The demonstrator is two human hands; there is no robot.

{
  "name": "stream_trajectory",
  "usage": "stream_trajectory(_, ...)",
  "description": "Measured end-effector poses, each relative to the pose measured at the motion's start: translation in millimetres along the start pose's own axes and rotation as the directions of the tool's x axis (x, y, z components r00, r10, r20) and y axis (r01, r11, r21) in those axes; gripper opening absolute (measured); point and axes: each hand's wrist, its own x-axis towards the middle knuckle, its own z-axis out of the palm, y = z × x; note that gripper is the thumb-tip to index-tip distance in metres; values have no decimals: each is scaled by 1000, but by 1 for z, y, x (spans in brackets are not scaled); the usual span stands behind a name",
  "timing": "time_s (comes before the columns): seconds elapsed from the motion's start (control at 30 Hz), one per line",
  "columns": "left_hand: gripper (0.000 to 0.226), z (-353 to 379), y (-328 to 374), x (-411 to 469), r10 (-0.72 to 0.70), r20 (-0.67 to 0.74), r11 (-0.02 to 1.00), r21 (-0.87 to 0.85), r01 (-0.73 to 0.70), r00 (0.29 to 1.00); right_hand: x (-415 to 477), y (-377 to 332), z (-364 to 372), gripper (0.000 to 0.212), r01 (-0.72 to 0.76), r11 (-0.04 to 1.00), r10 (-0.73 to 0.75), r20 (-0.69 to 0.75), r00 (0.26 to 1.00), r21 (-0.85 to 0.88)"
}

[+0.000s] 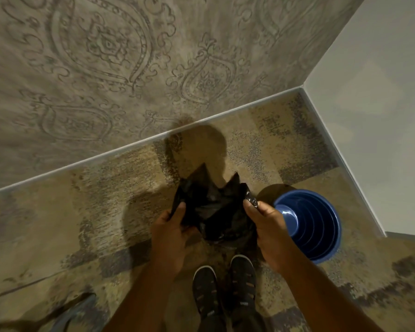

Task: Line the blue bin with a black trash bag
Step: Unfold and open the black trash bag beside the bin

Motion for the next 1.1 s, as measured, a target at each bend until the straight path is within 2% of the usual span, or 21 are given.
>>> stream_trajectory(0.1, 12, -5, 1, 4, -29, -82, 999, -18, 27, 996, -7, -2, -3, 24, 15, 999, -15, 7, 1000, 34)
stream_trajectory(0.2, 20, -6, -3, 9, -31, -205, 991, 124, 57, 978, -10, -2, -4, 25, 20, 999, -20, 14, 1000, 27)
stream_trajectory(0.27, 36, -1, -8, 11, -83, -323, 969, 194, 151, 943, -11, -1, -5, 23, 25, 1000, -25, -2, 1000, -1)
stream_trajectory(0.33, 60, 7, -11, 2, -155, -378, 959, 165, 231, 913, -12, -1, -4, 18, 26, 999, -27, -29, 999, -48)
stream_trajectory(0.4, 71, 14, -16, -7, -188, -355, 956, 149, 254, 916, -14, 0, 0, 17, 27, 994, -31, -40, 999, -109)
stream_trajectory(0.47, 71, 20, -25, -15, -287, -285, 941, 98, 325, 915, -17, -1, 5, 15, 33, 986, -42, -48, 998, -163)
stream_trajectory(0.57, 67, 30, -31, -28, -430, -30, 903, -10, 430, 902, -21, -1, 9, 14, 45, 981, -51, -28, 998, -191)
stream_trajectory(0.63, 58, 33, -32, -27, -402, 30, 914, -41, 403, 915, -25, -2, 7, 17, 42, 983, -42, 0, 999, -179)
stream_trajectory(0.77, 45, 39, -18, -15, -328, -34, 945, -2, 328, 944, -29, -3, -3, 25, 1, 991, 6, 54, 999, -134)
stream_trajectory(0.87, 37, 43, -7, -8, -238, -91, 970, 32, 242, 967, -27, 0, -9, 22, -23, 985, 26, 15, 1000, -171)
stream_trajectory(1.03, 13, 46, 3, -7, -23, -71, 995, 100, 30, 997, -22, 6, -14, 11, -93, 965, 76, -76, 994, -246)
stream_trajectory(1.1, 12, 46, 3, -12, 37, -30, 991, 129, -33, 999, -18, 7, -14, 23, -55, 954, 21, -116, 993, -296)
